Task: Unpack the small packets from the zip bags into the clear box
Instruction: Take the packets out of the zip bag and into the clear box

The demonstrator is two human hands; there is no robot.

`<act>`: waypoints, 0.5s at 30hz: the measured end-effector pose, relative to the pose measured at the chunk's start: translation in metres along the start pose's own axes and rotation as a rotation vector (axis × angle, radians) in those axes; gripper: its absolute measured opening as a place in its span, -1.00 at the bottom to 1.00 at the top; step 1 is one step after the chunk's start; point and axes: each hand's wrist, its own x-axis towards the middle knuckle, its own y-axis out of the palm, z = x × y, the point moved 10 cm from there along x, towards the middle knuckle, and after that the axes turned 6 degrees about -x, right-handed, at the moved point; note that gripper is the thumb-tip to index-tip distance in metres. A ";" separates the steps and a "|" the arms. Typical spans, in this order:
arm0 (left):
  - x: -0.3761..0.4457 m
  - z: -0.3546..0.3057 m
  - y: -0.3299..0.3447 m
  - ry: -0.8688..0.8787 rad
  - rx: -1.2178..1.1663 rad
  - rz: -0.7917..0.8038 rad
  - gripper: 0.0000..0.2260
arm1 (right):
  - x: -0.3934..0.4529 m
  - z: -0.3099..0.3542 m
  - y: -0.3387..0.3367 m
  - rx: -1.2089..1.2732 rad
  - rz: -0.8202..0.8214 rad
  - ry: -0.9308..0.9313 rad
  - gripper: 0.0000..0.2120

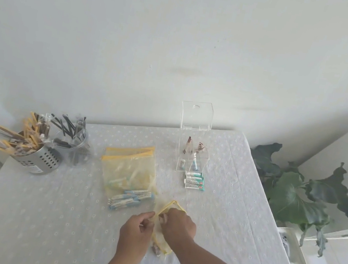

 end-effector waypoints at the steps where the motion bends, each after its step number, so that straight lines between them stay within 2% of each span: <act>1: 0.000 0.002 -0.002 0.002 0.003 -0.003 -0.73 | -0.001 0.003 0.000 -0.008 -0.009 -0.007 -0.75; 5: 0.001 0.007 -0.007 -0.003 -0.006 -0.011 -0.73 | 0.001 0.006 0.009 0.008 0.056 0.020 -0.82; 8: 0.001 0.010 -0.010 -0.005 -0.015 -0.019 -0.73 | 0.002 0.010 0.020 0.037 0.109 0.014 -0.96; 11: 0.000 0.010 -0.013 0.005 0.002 -0.018 -0.74 | 0.001 0.011 0.027 0.076 0.141 -0.010 -0.82; 15: 0.000 0.009 -0.014 0.011 -0.010 -0.011 -0.75 | 0.011 0.013 0.029 0.123 0.220 -0.200 -0.72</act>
